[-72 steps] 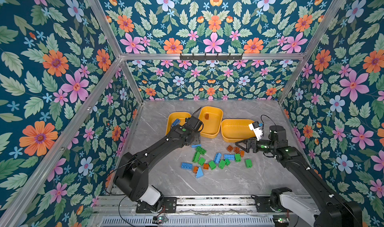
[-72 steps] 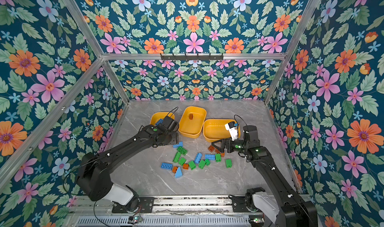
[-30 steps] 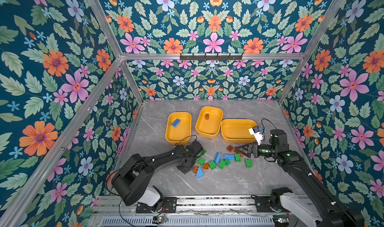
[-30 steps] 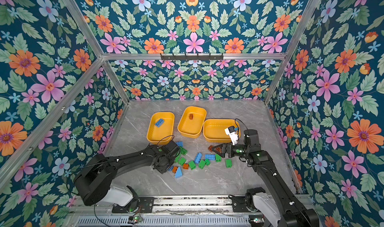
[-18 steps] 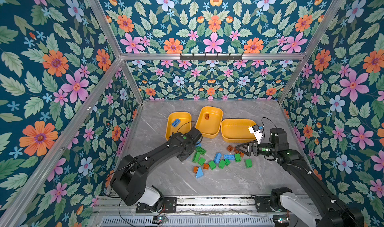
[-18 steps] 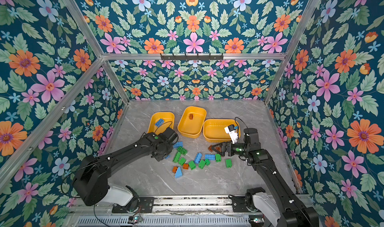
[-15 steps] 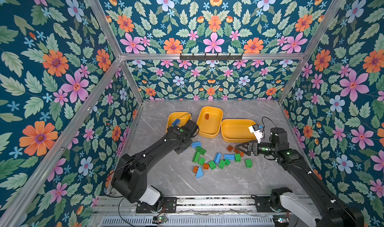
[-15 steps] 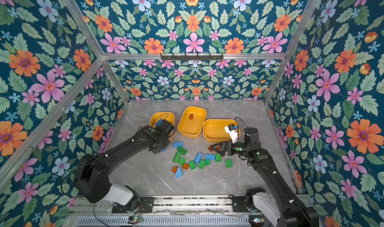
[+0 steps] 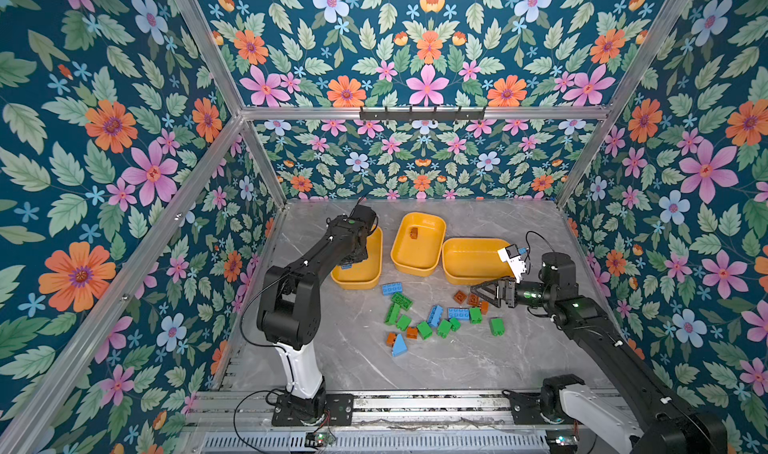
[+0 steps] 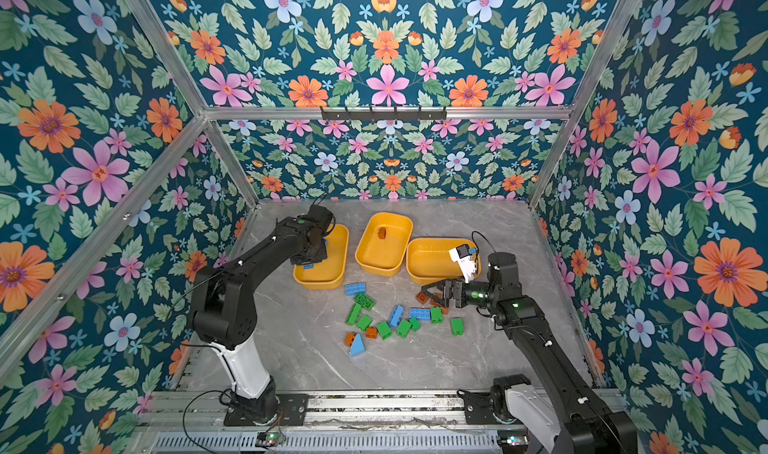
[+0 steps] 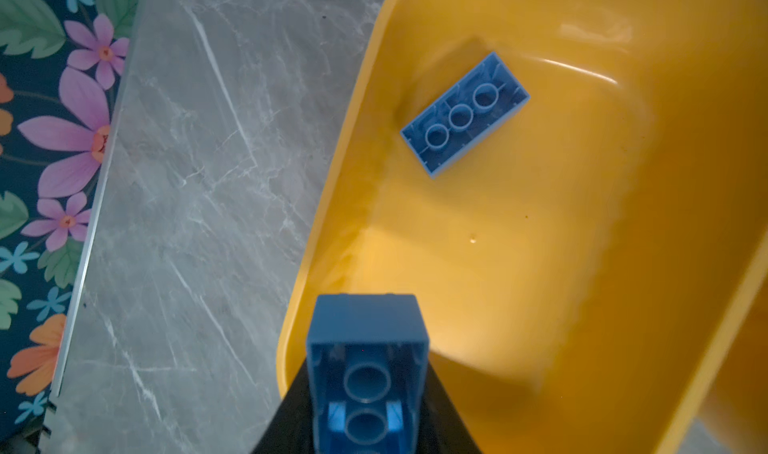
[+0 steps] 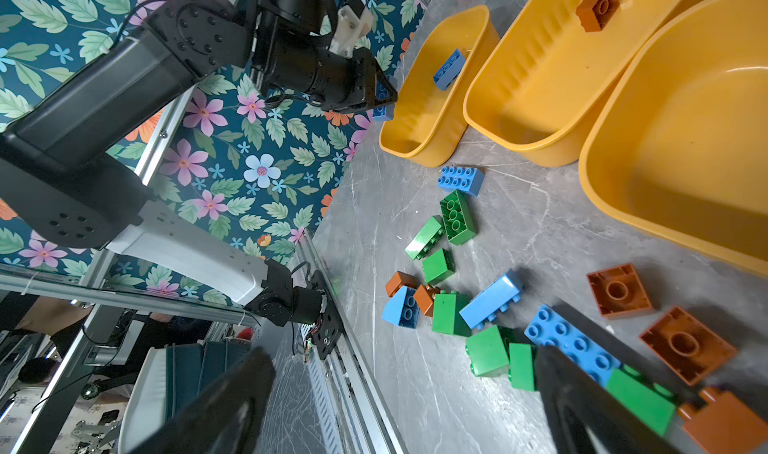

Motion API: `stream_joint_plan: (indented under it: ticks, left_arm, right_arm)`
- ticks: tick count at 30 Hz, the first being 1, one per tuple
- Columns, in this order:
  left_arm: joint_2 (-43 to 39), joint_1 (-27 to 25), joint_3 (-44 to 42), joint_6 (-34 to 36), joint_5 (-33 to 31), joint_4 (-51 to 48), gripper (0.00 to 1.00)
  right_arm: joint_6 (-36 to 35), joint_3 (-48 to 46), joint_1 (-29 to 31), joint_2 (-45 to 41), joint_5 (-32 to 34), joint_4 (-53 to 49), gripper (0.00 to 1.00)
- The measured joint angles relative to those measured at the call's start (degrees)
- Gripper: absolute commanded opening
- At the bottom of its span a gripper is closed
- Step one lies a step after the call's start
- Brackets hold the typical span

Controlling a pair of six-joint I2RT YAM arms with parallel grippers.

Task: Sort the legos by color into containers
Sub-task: 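Carry blue brick into the bin nearest left gripper and release, then reach left gripper to blue 2x4 brick beside green bricks and grasp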

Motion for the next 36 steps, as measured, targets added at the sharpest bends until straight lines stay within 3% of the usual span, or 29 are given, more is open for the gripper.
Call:
stream_joint_plan:
  ticks: [4,10,18,23,27,36]
  left_arm:
    - [3.21,1.11,1.01,3.13,0.76,3.17,0.33]
    - [5.99,1.79,2.03,5.84,0.15,4.63,0.59]
    - [-0.11,1.4,0.11,7.39,2.97,4.31,0.78]
    - [-8.46,-1.73,-3.89,13.25,7.23,4.17,0.78]
    - [-13.81,-3.63,-7.91,21.16,15.23,4.48,0.76]
    - [-18.05,-6.97,-15.63,41.62,31.56,4.74,0.72]
  right_arm:
    - [-0.02,0.0,0.0,0.04,0.13,-0.04,0.99]
    - [-0.28,0.02,0.02,0.63,0.17,-0.52,0.99]
    - [-0.94,0.79,0.02,1.84,0.33,-1.62,0.99]
    - [-1.9,1.38,0.02,2.4,0.42,-1.86,0.99]
    - [-2.43,1.88,0.02,3.13,0.37,-2.25,0.99]
    - [-3.28,2.01,0.0,3.19,0.37,-3.02,0.99]
